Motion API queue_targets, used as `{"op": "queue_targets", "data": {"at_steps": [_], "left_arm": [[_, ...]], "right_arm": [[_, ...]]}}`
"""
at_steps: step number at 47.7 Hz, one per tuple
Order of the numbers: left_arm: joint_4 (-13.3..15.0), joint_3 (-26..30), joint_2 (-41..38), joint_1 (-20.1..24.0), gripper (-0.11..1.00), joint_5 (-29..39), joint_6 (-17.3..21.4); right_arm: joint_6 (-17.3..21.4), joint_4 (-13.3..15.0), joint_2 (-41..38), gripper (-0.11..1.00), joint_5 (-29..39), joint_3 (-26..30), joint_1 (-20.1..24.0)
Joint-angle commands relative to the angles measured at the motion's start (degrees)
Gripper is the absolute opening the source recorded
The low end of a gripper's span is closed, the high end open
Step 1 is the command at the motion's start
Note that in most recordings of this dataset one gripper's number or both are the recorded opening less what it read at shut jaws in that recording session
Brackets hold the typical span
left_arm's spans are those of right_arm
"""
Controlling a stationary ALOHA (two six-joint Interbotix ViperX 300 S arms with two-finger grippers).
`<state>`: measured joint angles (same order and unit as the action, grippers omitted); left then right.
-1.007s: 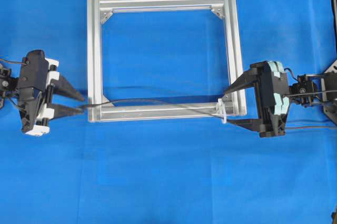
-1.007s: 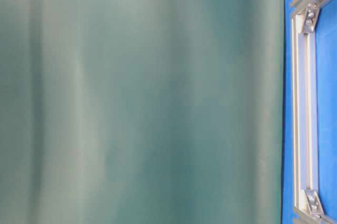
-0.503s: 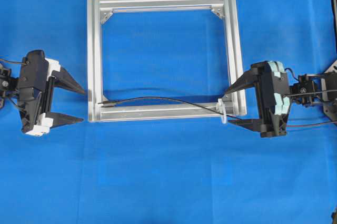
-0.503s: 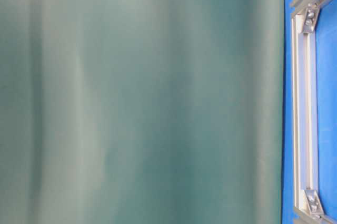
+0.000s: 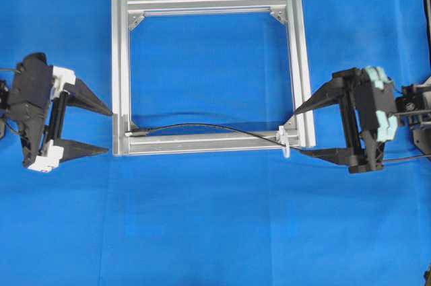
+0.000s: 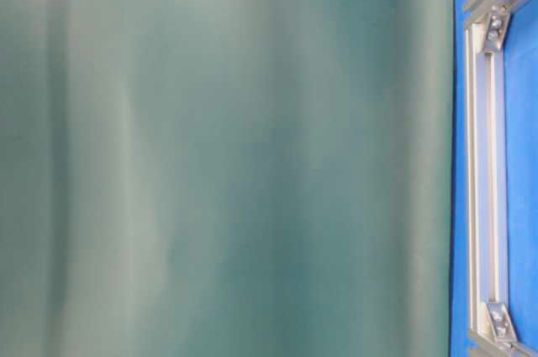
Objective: Insert the wire through the string loop located on the right side.
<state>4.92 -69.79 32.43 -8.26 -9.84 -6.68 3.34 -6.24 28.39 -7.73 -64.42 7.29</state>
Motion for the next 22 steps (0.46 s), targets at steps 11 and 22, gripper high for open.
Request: {"op": "queue_targets", "data": {"at_steps": [11,22], "left_arm": [[-0.09,0.35,5.1,1.32,0.83,1.85,0.09],[-0.18,0.35,4.75,1.32,0.83,1.93,0.09]], "right_arm": [[-0.26,0.26,1.41,0.94,1.14,1.49,-0.7],[-0.18,0.26,1.23,0.94,1.14,1.58,-0.7]]}}
